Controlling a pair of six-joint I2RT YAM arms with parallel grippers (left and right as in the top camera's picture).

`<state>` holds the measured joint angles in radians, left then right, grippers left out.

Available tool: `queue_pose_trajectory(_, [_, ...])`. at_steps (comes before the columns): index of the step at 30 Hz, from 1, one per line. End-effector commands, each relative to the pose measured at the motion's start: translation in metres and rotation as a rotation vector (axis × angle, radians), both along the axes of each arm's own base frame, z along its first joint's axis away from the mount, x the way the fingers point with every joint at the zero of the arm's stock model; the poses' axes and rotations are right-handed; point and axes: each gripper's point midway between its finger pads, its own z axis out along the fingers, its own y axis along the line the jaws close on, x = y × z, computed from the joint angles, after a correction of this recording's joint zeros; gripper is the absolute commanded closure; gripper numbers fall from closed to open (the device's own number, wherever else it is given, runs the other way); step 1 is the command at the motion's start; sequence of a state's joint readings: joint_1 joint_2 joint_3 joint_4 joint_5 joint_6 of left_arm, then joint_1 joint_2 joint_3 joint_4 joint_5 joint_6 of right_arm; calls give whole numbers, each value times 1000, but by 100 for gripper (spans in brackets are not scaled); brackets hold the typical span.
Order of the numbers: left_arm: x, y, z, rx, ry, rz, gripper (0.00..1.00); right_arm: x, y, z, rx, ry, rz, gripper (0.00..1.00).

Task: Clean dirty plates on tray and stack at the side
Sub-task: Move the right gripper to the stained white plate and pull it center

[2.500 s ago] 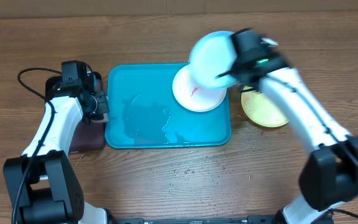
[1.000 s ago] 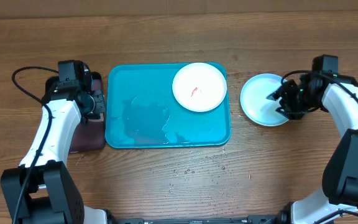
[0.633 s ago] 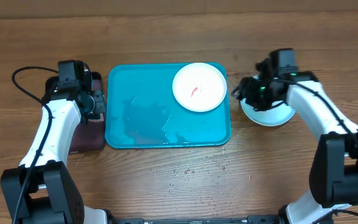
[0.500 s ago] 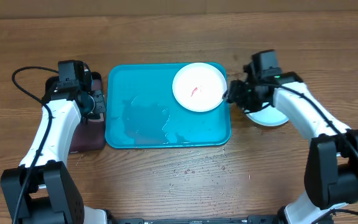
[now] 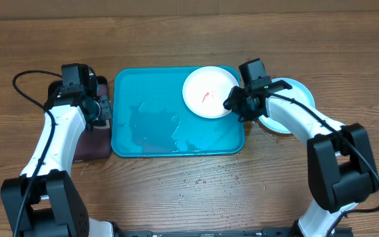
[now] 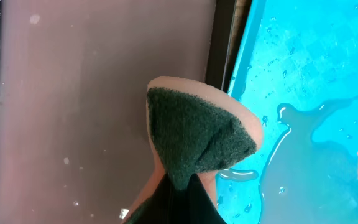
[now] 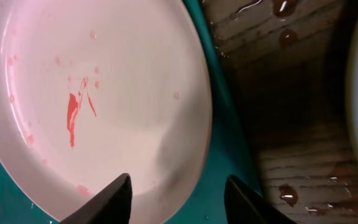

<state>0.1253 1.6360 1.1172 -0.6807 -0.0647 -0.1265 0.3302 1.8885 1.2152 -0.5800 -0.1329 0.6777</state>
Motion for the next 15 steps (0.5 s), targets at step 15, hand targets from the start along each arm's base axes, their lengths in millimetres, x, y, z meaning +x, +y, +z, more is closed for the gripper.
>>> queue_pose_trajectory(15, [4, 2, 10, 21, -30, -10, 96, -1, 18, -27, 59, 73, -30, 93])
